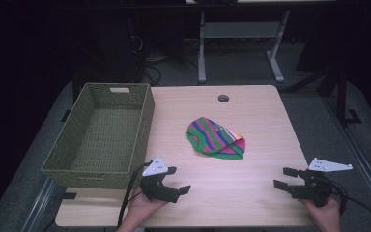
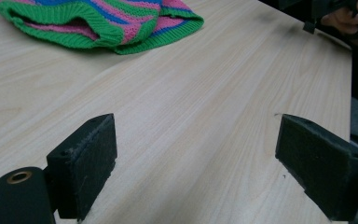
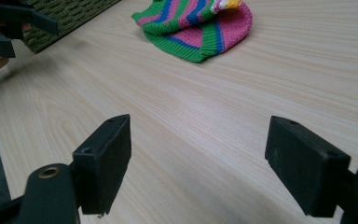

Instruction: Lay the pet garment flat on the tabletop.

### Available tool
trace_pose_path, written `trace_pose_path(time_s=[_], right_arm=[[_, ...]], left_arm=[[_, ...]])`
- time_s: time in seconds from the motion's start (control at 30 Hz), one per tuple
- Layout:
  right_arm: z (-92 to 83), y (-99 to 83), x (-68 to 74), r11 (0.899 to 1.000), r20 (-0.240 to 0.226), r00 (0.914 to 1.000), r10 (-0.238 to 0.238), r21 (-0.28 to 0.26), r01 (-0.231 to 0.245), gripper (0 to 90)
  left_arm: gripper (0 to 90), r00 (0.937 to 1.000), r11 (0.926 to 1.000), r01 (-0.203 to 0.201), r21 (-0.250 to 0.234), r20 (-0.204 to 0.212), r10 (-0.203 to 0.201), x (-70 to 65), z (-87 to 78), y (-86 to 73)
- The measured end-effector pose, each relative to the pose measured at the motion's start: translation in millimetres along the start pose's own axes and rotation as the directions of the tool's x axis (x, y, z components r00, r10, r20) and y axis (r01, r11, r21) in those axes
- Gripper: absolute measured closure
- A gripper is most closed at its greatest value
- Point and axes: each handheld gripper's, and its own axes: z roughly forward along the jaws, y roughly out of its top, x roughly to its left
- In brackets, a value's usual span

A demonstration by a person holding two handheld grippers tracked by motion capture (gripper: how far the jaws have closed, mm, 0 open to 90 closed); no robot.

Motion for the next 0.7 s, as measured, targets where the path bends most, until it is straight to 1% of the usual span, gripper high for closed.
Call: trace_pose_path(time_s=[0.03, 0.1, 0.13, 0.17, 0.23, 0.27, 0.33, 0.37, 0.4, 0.43, 0.47, 0.5, 0.53, 0.57, 0.6, 0.63, 0.7], right_arm=[[1.2, 0.6, -1.5, 1.0, -0.004, 1.0, 0.009, 0.001, -0.009, 22.2], [1.9, 0.7, -2.4, 1.0, -0.004, 1.0, 0.006, -0.002, -0.006, 22.2], [2.3, 0.8, -2.5, 1.0, -0.005, 1.0, 0.008, -0.003, -0.008, 22.2], [2.1, 1.1, -1.2, 1.0, -0.009, 0.9998, 0.017, 0.003, -0.017, 22.2], [1.5, 2.8, 1.3, 1.0, -0.02, 0.9998, 0.008, -0.003, -0.008, 21.8], [1.5, 2.8, 1.3, 1.0, -0.02, 0.9998, 0.008, -0.003, -0.008, 21.8], [2.5, 5.5, 2.6, 1.0, -0.025, 0.9995, 0.02, 0.012, -0.02, 18.0], [4.0, 8.5, 2.8, 0.999, -0.055, 0.9976, 0.041, 0.025, -0.04, 17.8], [4.5, 10.7, 3.3, 0.999, -0.066, 0.9969, 0.042, 0.032, -0.04, 17.9], [5.3, 14.2, 4.9, 0.999, -0.052, 0.9983, 0.025, 0.042, -0.023, 17.9], [6.7, 22.6, 8.7, 0.998, -0.043, 0.9991, 0.003, 0.055, -0.001, 17.9], [7.4, 25.3, 10.0, 0.998, -0.054, 0.9985, 0.005, 0.056, -0.002, 17.8], [7.4, 25.3, 10.0, 0.998, -0.054, 0.9985, 0.005, 0.056, -0.002, 17.8], [9.1, 28.7, 11.3, 0.998, -0.066, 0.9978, -0.002, 0.057, 0.005, 17.8], [12.1, 33.0, 12.4, 0.997, -0.073, 0.9972, -0.017, 0.07, 0.022, 17.7], [17.7, 40.0, 14.4, 0.994, -0.07, 0.9972, -0.025, 0.103, 0.032, 17.7], [19.6, 42.4, 15.0, 0.993, -0.071, 0.9971, -0.028, 0.111, 0.036, 17.8]], left_arm=[[12.4, 0.9998, 0.9999, 0.017, -0.003, 0.014, -0.017, 2.4, 0.0, -0.4], [12.4, 0.9987, 0.9991, 0.042, -0.005, 0.028, -0.042, 4.7, 0.0, -1.2], [12.4, 0.9982, 0.9988, 0.048, -0.008, 0.036, -0.048, 4.9, -0.4, -1.5], [12.4, 0.9988, 0.9994, 0.032, -0.01, 0.037, -0.032, 4.3, -1.6, -1.9], [12.2, 0.9986, 0.9994, 0.033, -0.012, 0.041, -0.032, 3.8, -1.8, -2.0], [12.2, 0.9983, 0.9994, 0.032, -0.016, 0.05, -0.031, 3.3, -2.5, -2.0], [12.2, 0.9987, 0.9996, 0.015, -0.025, 0.049, -0.014, 1.8, -4.7, -1.3], [12.2, 0.9988, 0.9994, 0.017, -0.029, 0.047, -0.015, 1.2, -5.6, -1.1], [12.2, 0.9988, 0.9993, 0.018, -0.034, 0.045, -0.017, 0.8, -6.3, -1.1], [12.2, 0.999, 0.9994, 0.014, -0.031, 0.043, -0.013, 0.8, -6.9, -1.4], [12.2, 0.9992, 0.9995, 0.014, -0.029, 0.037, -0.013, 0.2, -7.0, -2.0], [12.2, 0.9993, 0.9996, 0.011, -0.026, 0.035, -0.01, 0.2, -7.0, -2.1], [12.2, 0.9995, 0.9997, 0.008, -0.024, 0.032, -0.007, 0.1, -7.1, -2.1], [12.2, 0.9994, 0.9996, 0.01, -0.026, 0.032, -0.009, 0.0, -7.5, -1.8], [12.2, 0.9995, 0.9996, 0.01, -0.028, 0.032, -0.009, 0.3, -7.7, -1.6], [12.2, 0.9995, 0.9995, 0.011, -0.029, 0.031, -0.01, 1.1, -7.3, -1.6], [12.2, 0.9995, 0.9996, 0.011, -0.027, 0.031, -0.01, 2.0, -6.8, -1.5]])
